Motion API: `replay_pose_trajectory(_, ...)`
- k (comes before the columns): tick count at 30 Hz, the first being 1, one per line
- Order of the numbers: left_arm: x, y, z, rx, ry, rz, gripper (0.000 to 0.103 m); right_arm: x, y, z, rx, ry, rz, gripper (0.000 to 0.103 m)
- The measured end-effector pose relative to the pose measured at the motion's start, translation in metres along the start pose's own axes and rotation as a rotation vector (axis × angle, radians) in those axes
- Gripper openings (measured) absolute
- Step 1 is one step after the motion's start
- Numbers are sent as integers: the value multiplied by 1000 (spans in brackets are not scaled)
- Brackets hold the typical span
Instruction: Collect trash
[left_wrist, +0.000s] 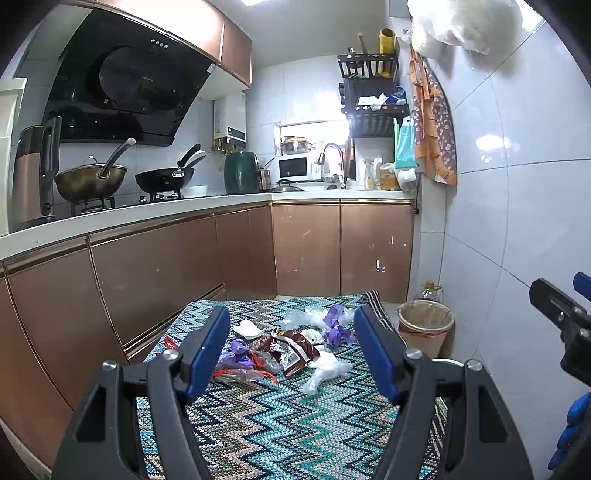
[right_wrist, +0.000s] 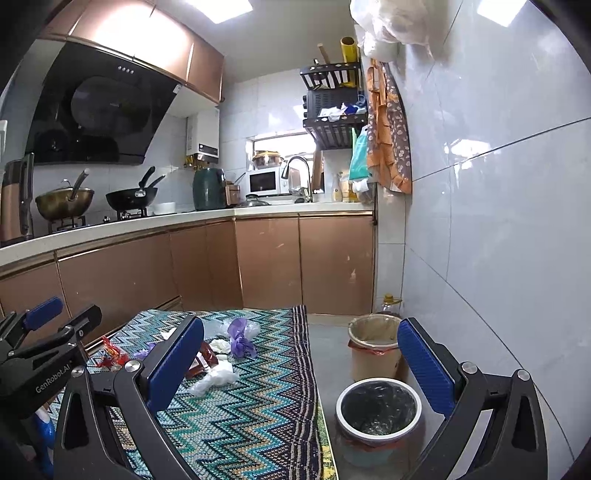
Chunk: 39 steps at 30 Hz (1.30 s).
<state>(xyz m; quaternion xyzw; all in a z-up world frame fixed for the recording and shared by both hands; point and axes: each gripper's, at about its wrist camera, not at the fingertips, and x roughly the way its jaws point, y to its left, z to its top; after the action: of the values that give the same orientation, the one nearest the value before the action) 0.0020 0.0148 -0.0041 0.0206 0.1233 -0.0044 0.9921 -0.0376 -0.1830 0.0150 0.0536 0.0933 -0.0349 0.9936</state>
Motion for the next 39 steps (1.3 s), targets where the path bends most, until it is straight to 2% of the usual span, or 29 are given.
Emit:
replay_pose_trajectory(8,9,-1,1,11,25,-11,68,2,-3,-2,4,-10,-5,103)
replay_pose_trajectory(31,41,-4,-3,13,83,-64,69,35,-8,-6,18,59,3,103)
replay_pose_trajectory(39,50,-5,0,12,79,-71,69,45,-6,-8,16,76,-10,103)
